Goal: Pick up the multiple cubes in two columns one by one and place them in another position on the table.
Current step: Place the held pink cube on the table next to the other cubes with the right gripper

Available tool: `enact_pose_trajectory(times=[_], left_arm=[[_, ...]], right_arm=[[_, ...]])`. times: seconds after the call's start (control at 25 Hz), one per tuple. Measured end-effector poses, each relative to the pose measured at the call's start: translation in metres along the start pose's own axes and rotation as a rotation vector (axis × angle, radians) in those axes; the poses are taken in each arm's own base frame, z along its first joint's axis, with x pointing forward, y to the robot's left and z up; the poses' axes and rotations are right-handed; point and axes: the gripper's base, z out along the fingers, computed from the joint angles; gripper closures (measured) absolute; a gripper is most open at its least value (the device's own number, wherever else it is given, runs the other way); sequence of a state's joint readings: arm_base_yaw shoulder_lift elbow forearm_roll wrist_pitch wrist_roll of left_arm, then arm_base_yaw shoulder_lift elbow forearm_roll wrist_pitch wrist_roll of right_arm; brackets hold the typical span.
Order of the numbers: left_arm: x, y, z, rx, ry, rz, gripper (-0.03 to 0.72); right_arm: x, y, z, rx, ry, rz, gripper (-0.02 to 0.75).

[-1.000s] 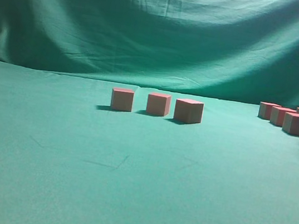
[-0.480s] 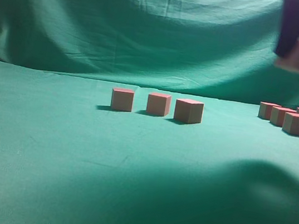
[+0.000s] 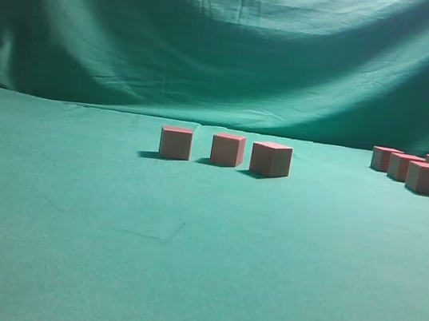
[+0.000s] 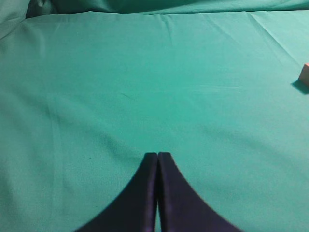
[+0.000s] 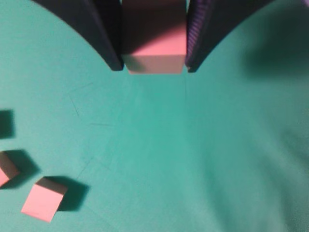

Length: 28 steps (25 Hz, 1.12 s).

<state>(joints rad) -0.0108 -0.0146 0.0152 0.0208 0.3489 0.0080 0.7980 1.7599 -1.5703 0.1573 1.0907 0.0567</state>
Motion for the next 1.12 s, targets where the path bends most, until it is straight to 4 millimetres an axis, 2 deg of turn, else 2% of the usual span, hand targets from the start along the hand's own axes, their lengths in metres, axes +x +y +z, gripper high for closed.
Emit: enact_pose_trajectory(times=[0.08,0.36,0.48,0.6,0.76,0.96,1.12], left_arm=[[0.000,0.000,0.000,0.000,0.000,0.000,0.688],[0.000,0.000,0.000,0.000,0.000,0.000,0.688],[0.000,0.000,0.000,0.000,0.000,0.000,0.688],[0.000,0.000,0.000,0.000,0.000,0.000,0.688],[0.000,0.000,0.000,0.000,0.000,0.000,0.688],[0.000,0.000,0.000,0.000,0.000,0.000,0.688],[0.000,0.000,0.000,0.000,0.000,0.000,0.688]], right_arm=[[-0.014,0.000,0.012,0.019,0.013,0.061,0.467],[-0.054,-0.010,0.074,0.109,0.038,0.162,0.467],[-0.063,-0.016,0.099,0.156,0.061,0.200,0.467],[-0.066,-0.019,0.116,0.171,0.082,0.214,0.467],[-0.065,-0.021,0.127,0.178,0.106,0.238,0.467],[-0.067,-0.021,0.127,0.182,0.075,0.407,0.467],[-0.067,-0.025,0.126,0.228,0.056,0.471,0.467]])
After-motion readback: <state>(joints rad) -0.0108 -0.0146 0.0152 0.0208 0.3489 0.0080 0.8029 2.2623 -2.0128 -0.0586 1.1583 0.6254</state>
